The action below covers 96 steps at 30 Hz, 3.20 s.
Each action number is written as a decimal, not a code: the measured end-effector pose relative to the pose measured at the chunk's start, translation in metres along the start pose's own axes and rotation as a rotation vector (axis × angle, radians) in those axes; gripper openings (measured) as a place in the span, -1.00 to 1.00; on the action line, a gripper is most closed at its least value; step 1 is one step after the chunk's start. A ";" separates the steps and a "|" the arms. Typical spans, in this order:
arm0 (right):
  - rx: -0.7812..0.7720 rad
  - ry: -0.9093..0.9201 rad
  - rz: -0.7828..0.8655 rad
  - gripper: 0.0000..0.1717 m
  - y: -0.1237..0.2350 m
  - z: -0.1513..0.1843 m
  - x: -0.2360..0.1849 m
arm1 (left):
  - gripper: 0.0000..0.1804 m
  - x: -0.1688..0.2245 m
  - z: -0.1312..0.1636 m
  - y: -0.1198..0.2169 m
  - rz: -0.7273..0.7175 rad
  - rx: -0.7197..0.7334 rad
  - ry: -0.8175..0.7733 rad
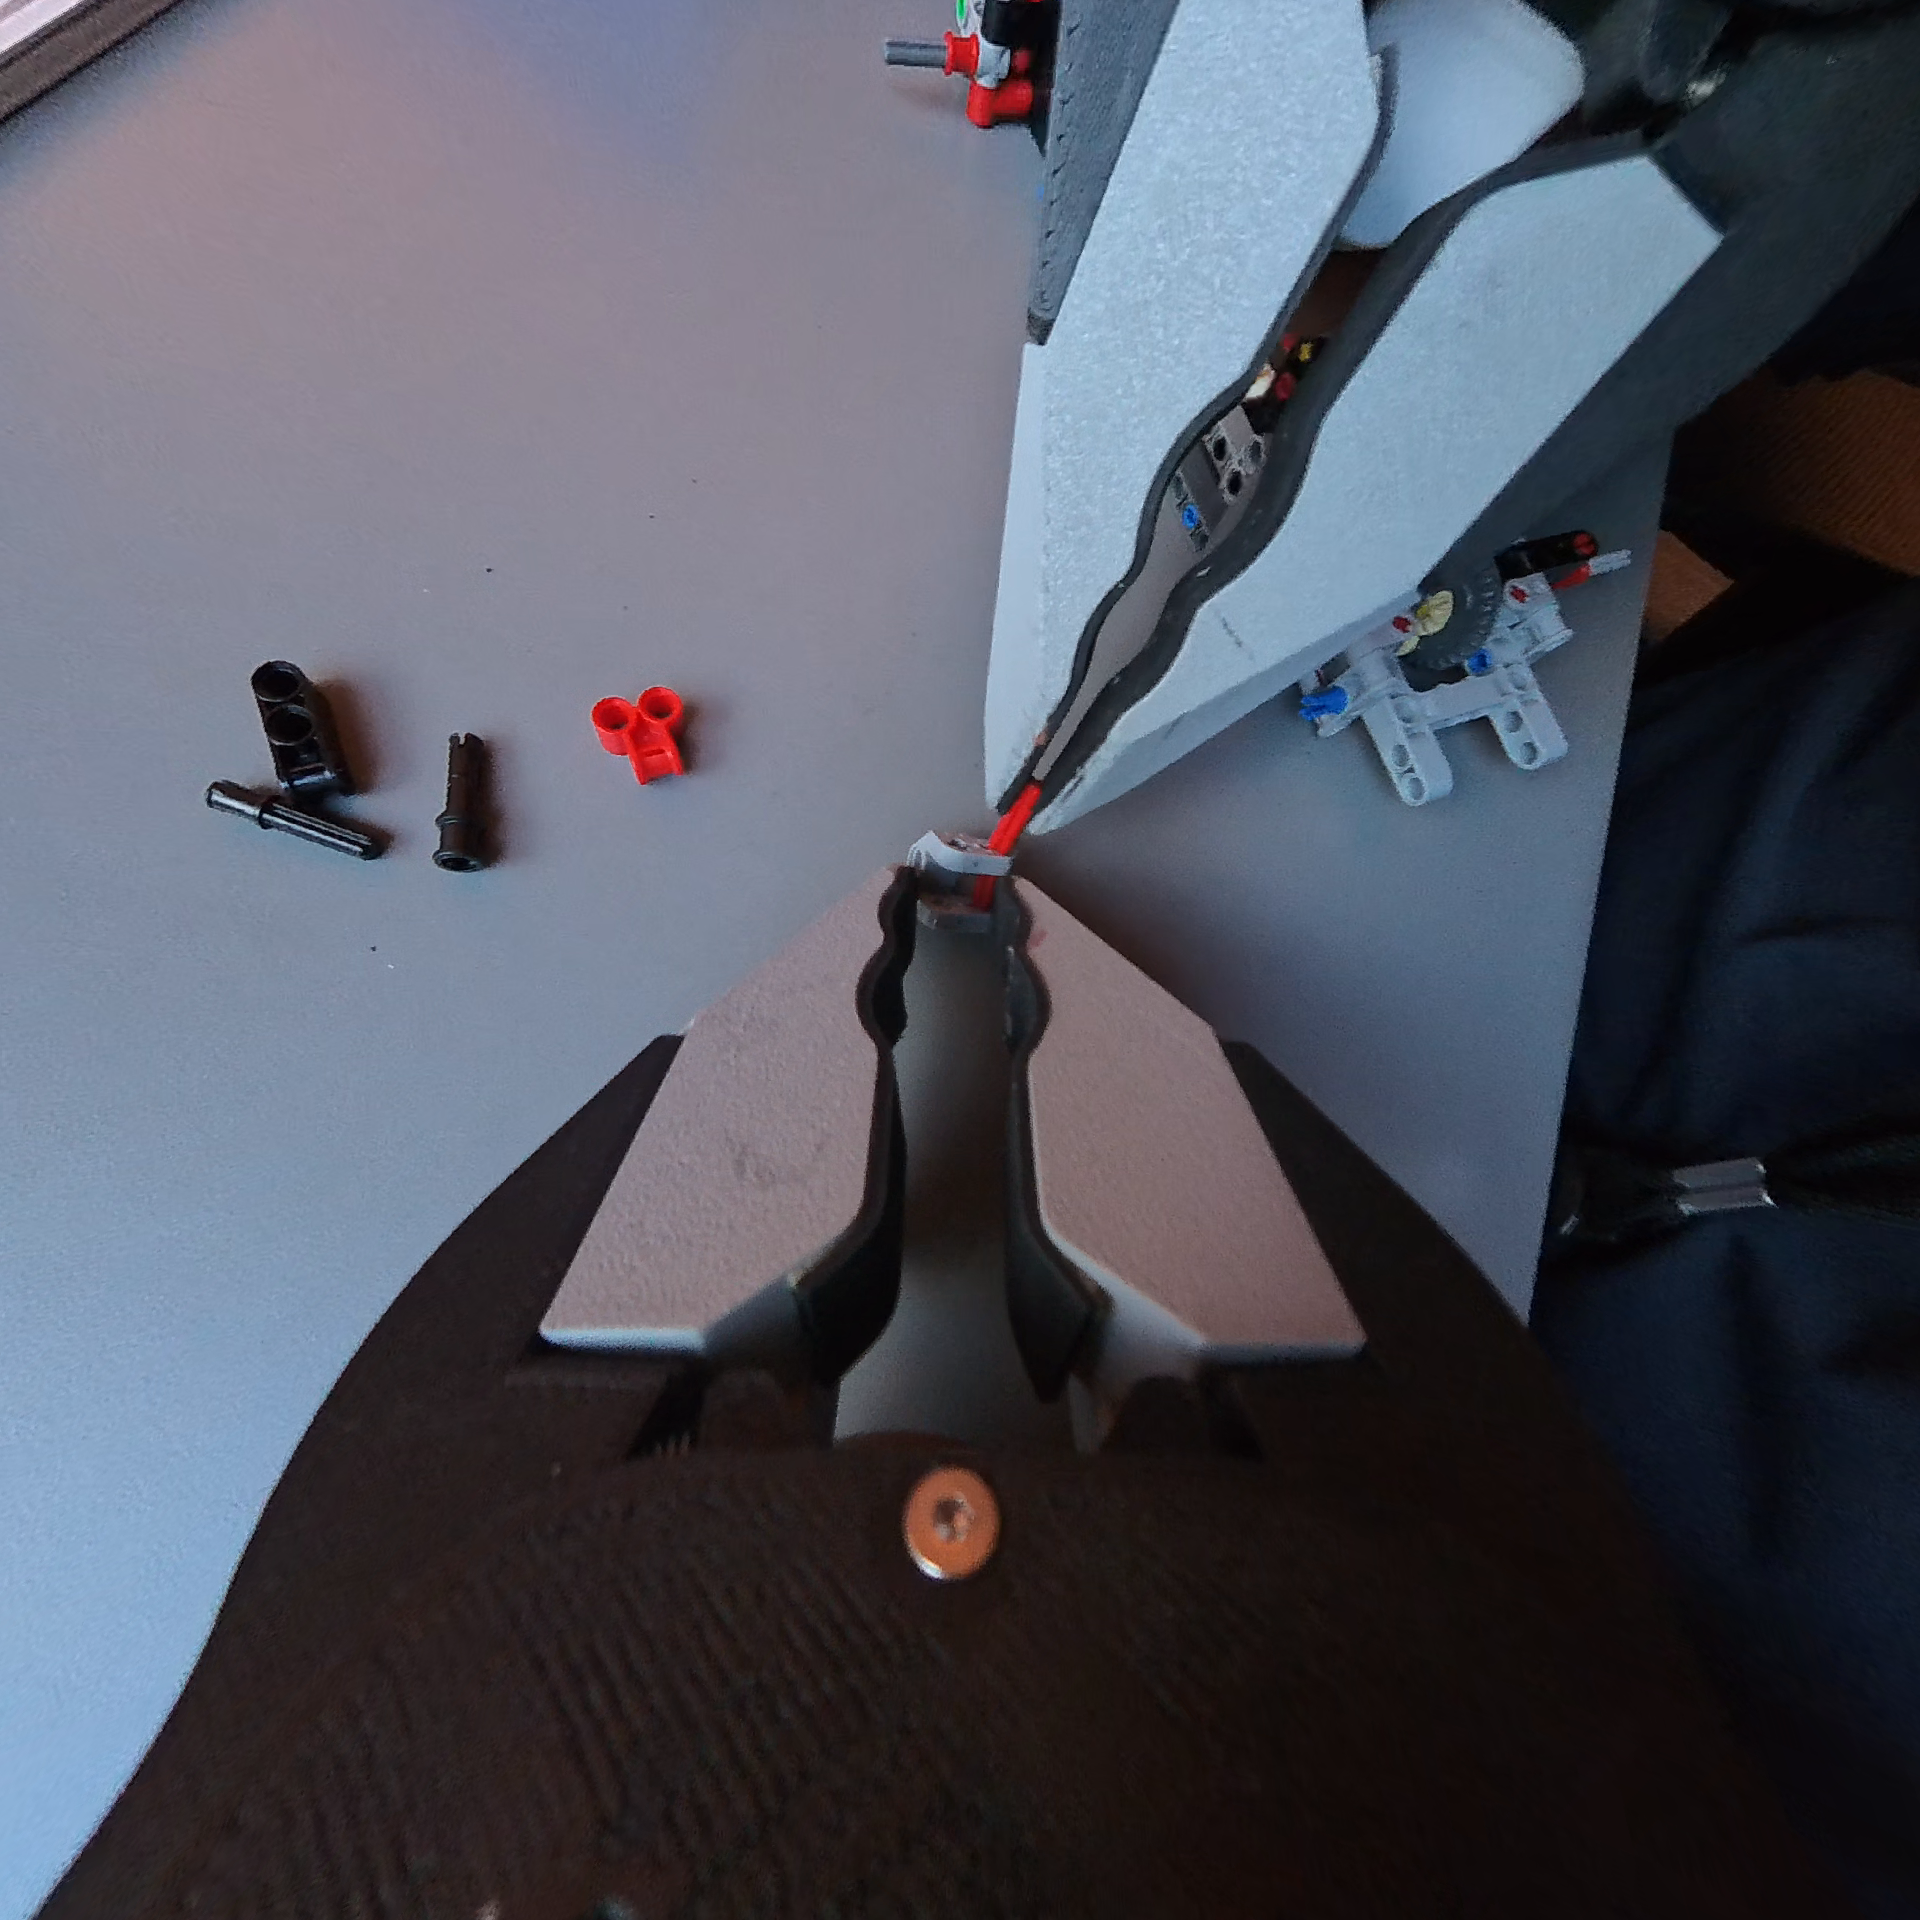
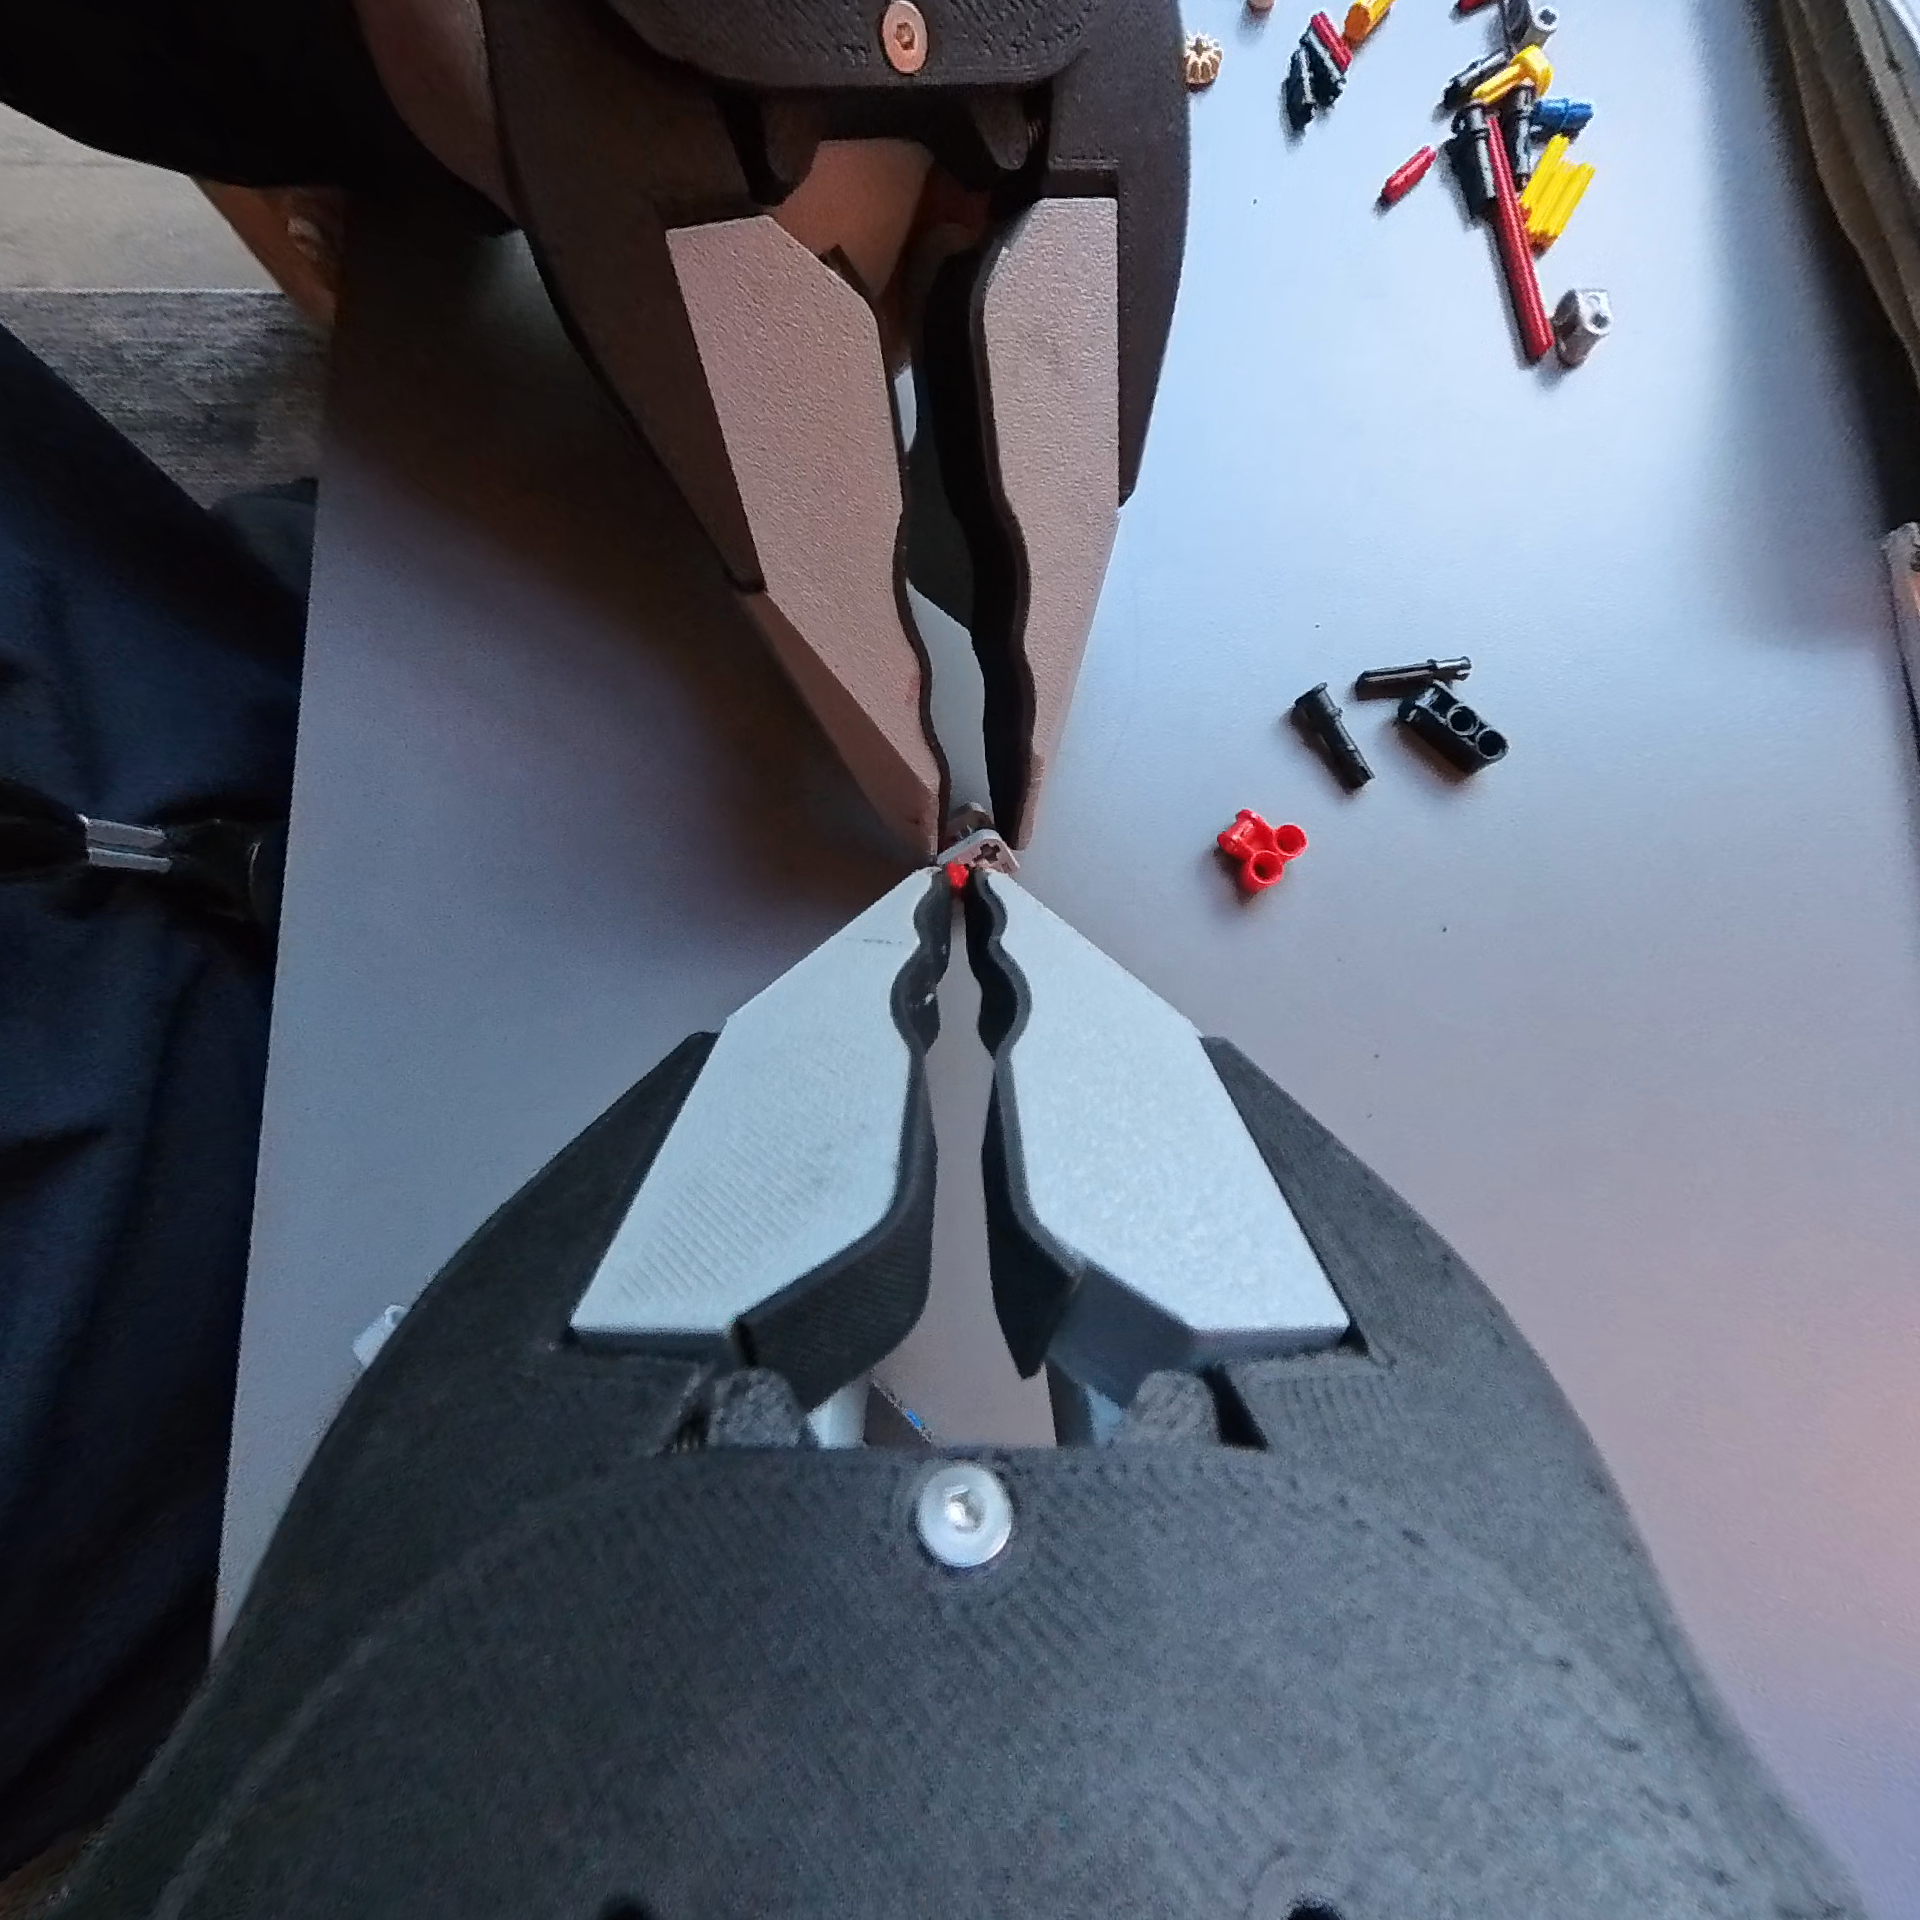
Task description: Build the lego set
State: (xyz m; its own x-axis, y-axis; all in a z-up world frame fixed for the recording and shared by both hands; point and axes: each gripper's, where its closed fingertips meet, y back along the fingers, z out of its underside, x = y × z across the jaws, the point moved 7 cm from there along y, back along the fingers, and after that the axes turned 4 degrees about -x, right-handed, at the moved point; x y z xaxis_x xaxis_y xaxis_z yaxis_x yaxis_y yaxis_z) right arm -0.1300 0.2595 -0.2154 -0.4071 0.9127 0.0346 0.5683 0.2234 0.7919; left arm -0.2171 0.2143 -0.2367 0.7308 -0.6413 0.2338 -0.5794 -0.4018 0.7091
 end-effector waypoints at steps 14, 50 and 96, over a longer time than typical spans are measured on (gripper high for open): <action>0.024 0.045 0.049 -0.99 -0.001 0.001 -0.004 | -0.86 0.001 0.000 0.000 -0.012 0.002 0.000; 0.023 0.114 0.231 -0.99 0.001 0.005 0.025 | -0.86 0.012 0.002 0.012 -0.405 0.067 -0.307; -0.005 0.227 0.154 -0.91 -0.010 0.008 0.013 | -0.87 -0.010 -0.012 0.036 0.070 0.389 0.126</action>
State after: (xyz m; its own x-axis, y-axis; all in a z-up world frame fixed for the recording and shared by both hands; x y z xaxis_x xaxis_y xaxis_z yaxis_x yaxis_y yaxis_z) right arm -0.1357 0.2720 -0.2279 -0.4661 0.8358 0.2902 0.6328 0.0858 0.7695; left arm -0.2406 0.2139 -0.2059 0.7093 -0.6006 0.3689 -0.7047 -0.5926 0.3902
